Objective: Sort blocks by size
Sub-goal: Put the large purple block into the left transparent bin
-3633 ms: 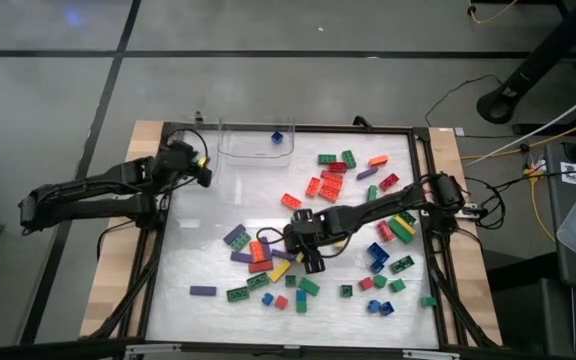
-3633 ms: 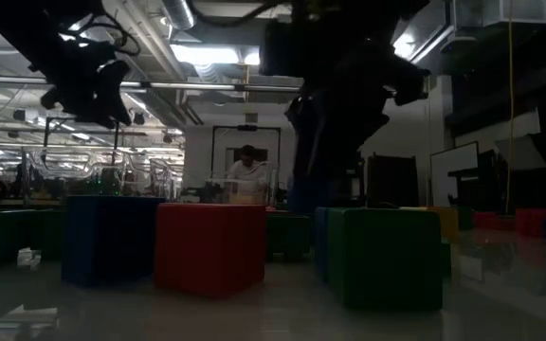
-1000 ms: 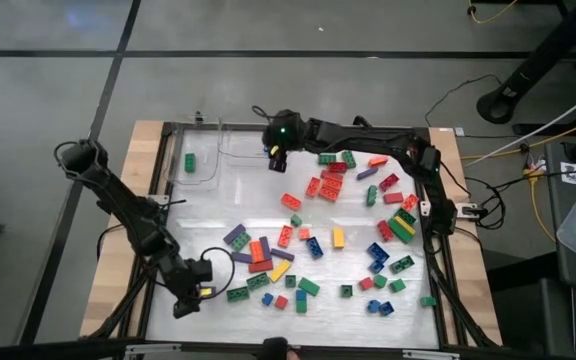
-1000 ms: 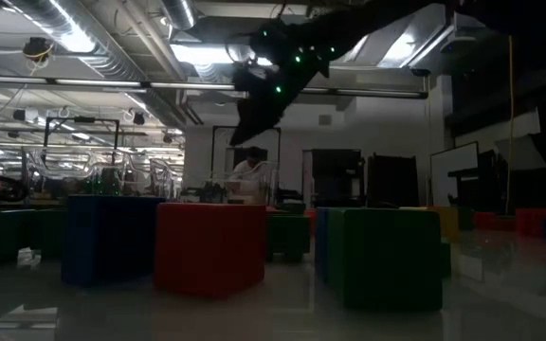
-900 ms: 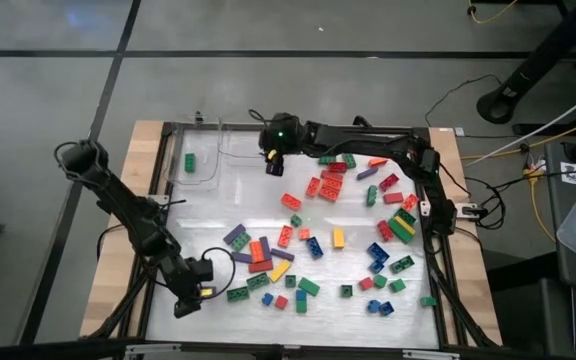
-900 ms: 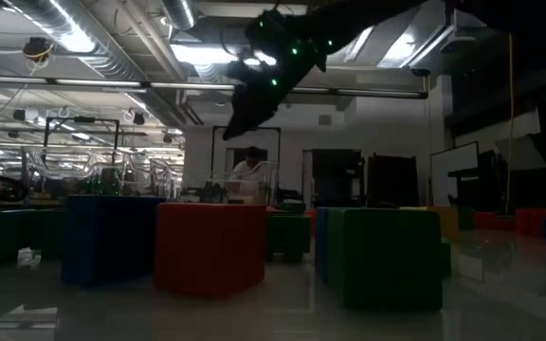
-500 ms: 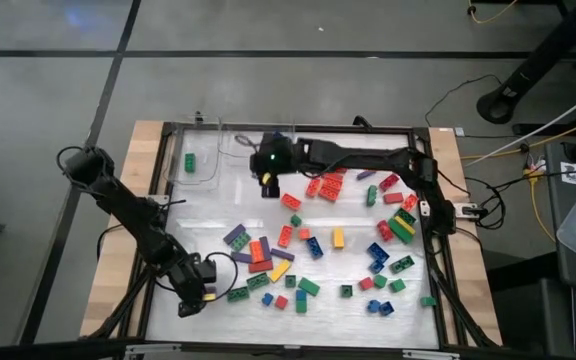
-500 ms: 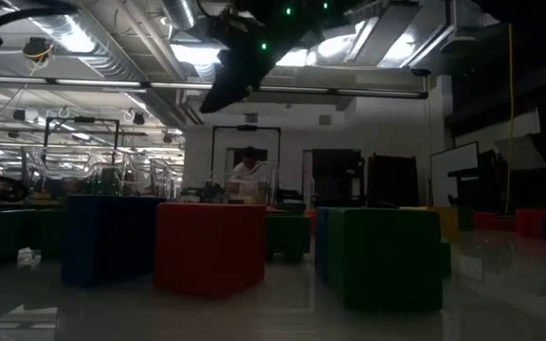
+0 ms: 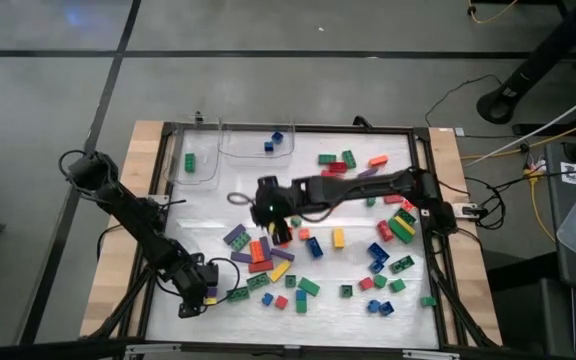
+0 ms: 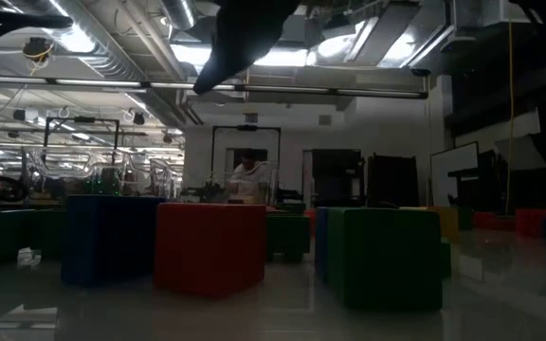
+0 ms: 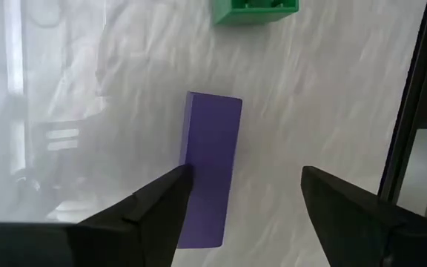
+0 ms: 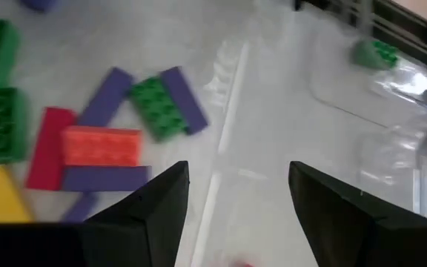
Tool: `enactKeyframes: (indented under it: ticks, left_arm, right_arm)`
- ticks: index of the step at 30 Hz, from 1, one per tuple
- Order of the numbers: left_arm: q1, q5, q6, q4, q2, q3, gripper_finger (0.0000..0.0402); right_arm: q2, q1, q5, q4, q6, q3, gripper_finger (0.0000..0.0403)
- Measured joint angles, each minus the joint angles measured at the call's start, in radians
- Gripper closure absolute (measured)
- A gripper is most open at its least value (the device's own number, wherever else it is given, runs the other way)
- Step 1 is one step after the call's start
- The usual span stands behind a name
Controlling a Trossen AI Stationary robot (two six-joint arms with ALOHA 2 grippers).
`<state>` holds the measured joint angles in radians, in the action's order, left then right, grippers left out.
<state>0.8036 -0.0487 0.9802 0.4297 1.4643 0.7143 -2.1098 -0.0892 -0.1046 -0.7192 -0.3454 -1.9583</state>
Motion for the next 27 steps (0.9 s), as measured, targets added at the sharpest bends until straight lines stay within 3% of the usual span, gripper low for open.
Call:
enactKeyframes:
  ticks: [15, 27]
  left_arm:
    - [-0.013, 0.012, 0.025, 0.017, -0.025, 0.015, 0.0150]
    - [-0.013, 0.106, 0.134, 0.031, -0.024, 0.013, 0.0150]
  right_arm:
    - [0.000, -0.104, -0.004, -0.041, 0.010, 0.000, 0.0171]
    - [0.000, -0.115, 0.019, -0.163, 0.177, 0.000, 0.0171]
